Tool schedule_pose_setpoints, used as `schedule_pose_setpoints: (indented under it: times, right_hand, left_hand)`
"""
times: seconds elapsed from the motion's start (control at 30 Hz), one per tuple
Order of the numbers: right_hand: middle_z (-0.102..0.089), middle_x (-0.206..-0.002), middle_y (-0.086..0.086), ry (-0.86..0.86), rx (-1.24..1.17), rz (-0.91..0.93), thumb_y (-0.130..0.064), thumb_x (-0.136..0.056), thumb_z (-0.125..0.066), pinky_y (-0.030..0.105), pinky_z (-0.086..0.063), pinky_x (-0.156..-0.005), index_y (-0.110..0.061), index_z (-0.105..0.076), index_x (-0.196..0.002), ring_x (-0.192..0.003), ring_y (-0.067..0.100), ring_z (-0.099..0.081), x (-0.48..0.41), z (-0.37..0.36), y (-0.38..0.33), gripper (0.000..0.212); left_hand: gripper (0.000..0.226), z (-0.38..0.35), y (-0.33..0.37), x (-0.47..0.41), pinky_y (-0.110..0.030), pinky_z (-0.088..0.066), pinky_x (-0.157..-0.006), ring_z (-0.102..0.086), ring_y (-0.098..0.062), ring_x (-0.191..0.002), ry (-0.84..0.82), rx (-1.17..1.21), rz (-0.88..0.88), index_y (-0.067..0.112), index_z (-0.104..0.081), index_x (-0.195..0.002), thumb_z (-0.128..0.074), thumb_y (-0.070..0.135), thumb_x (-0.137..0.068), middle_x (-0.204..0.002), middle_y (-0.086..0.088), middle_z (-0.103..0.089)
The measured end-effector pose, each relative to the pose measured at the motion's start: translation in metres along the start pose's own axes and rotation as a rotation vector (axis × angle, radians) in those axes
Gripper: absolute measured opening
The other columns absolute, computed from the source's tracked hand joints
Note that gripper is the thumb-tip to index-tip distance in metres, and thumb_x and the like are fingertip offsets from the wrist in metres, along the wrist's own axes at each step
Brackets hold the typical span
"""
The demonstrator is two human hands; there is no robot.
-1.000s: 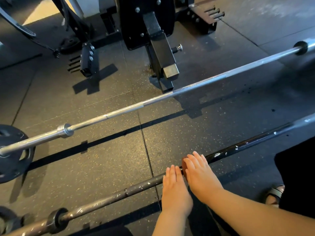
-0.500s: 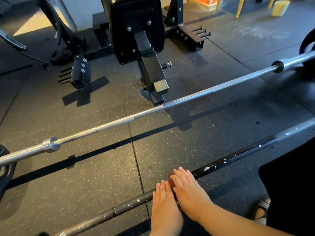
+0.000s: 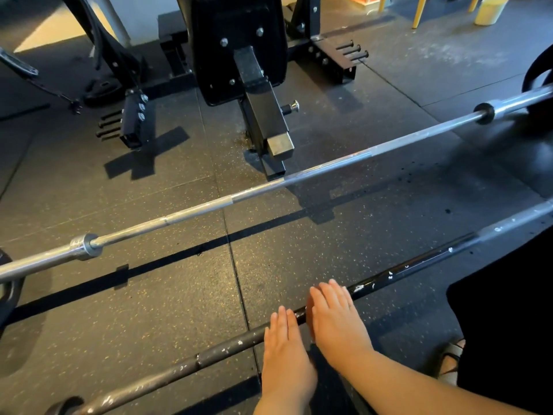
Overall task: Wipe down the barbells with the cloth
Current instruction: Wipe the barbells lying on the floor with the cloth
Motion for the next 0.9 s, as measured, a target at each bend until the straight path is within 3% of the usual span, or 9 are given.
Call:
schedule_pose_setpoints:
  times: [0.1,0.17,0.23,0.3,0.37,0.43,0.63,0.8,0.9]
  right_hand:
    - [-0.025,-0.166,0.015,-0.01,0.068,0.018,-0.025,-0.102,-0.056,0.05,0.0,-0.122,-0.01,-0.031,-0.158,-0.155,0.034,-0.001,0.006,-0.014,-0.018,0.063]
    - [-0.018,-0.168,0.011,-0.096,0.086,0.179,-0.026,-0.106,-0.048,0.047,0.007,-0.122,-0.012,-0.024,-0.161,-0.157,0.033,-0.001,0.006,-0.019,-0.022,0.061]
    - [-0.029,-0.164,0.008,-0.1,0.066,0.25,-0.027,-0.109,-0.039,0.04,0.004,-0.124,-0.014,-0.029,-0.159,-0.156,0.028,-0.014,-0.003,-0.012,-0.012,0.053]
    - [-0.04,-0.157,0.004,-0.053,0.085,0.206,-0.027,-0.108,-0.041,0.041,-0.004,-0.127,-0.016,-0.035,-0.155,-0.152,0.026,-0.025,-0.007,-0.005,0.005,0.049]
    - [-0.037,-0.157,0.005,-0.019,0.087,0.067,-0.027,-0.103,-0.054,0.046,-0.008,-0.128,-0.015,-0.035,-0.154,-0.152,0.028,-0.022,-0.003,-0.003,0.009,0.056]
    - [-0.033,-0.16,0.008,0.014,0.053,0.002,-0.024,-0.105,-0.05,0.049,-0.005,-0.127,-0.013,-0.036,-0.154,-0.154,0.033,-0.017,-0.001,-0.01,-0.007,0.052]
    - [-0.032,-0.161,0.005,-0.12,0.077,0.207,-0.025,-0.109,-0.035,0.044,-0.002,-0.126,-0.015,-0.031,-0.157,-0.155,0.028,-0.017,0.002,-0.017,-0.032,0.049]
    - [-0.043,-0.152,0.007,0.03,0.061,-0.042,-0.027,-0.106,-0.046,0.051,-0.015,-0.127,-0.014,-0.044,-0.146,-0.15,0.031,-0.027,0.002,-0.006,-0.01,0.043]
    - [-0.042,-0.153,0.011,-0.024,0.094,0.025,-0.031,-0.108,-0.036,0.052,-0.01,-0.125,-0.011,-0.047,-0.146,-0.151,0.036,-0.025,0.001,-0.025,-0.039,0.044]
  left_hand:
    - [0.087,-0.002,-0.005,0.002,-0.035,0.016,-0.122,0.025,-0.017,-0.152,0.025,-0.008,-0.008,0.013,0.015,-0.16,-0.051,0.016,-0.103,-0.167,-0.004,0.026]
    - [0.09,-0.004,-0.011,0.004,-0.033,0.017,-0.12,0.025,-0.017,-0.152,0.034,-0.022,-0.008,0.012,0.015,-0.16,-0.053,0.02,-0.102,-0.167,-0.004,0.025]
    - [0.089,-0.003,-0.017,0.008,-0.034,0.017,-0.121,0.024,-0.018,-0.153,0.026,-0.02,0.01,0.011,0.014,-0.16,-0.051,0.013,-0.099,-0.167,-0.004,0.026]
    - [0.087,-0.002,-0.023,0.011,-0.035,0.014,-0.124,0.023,-0.02,-0.154,0.021,-0.002,0.028,0.011,0.013,-0.161,-0.047,0.009,-0.098,-0.167,-0.005,0.025]
    - [0.086,-0.001,-0.03,0.013,-0.037,0.012,-0.125,0.023,-0.021,-0.154,0.034,0.008,0.064,0.012,0.013,-0.161,-0.047,0.011,-0.1,-0.167,-0.005,0.026]
    - [0.087,0.0,-0.037,0.016,-0.039,0.011,-0.126,0.023,-0.022,-0.154,0.047,0.005,0.098,0.012,0.013,-0.161,-0.049,0.012,-0.1,-0.167,-0.005,0.026]
    - [0.09,0.0,-0.051,0.024,-0.039,0.011,-0.126,0.023,-0.022,-0.154,0.045,-0.03,0.058,0.012,0.012,-0.161,-0.051,0.007,-0.098,-0.167,-0.006,0.024]
    - [0.089,-0.004,-0.047,0.021,-0.04,0.011,-0.126,0.024,-0.023,-0.154,0.074,-0.011,0.079,0.012,0.013,-0.161,-0.051,0.009,-0.1,-0.167,-0.006,0.025]
    - [0.087,-0.008,-0.044,0.019,-0.04,0.012,-0.126,0.021,-0.026,-0.155,0.11,-0.005,0.075,0.008,0.01,-0.161,-0.051,0.013,-0.1,-0.168,-0.01,0.02]
Point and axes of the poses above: each hand's wrist, its own x-axis away from the middle knuckle, its own z-axis out of the back of the hand, y = z × x, the point moved 2 cm from there along -x, towards the middle knuckle
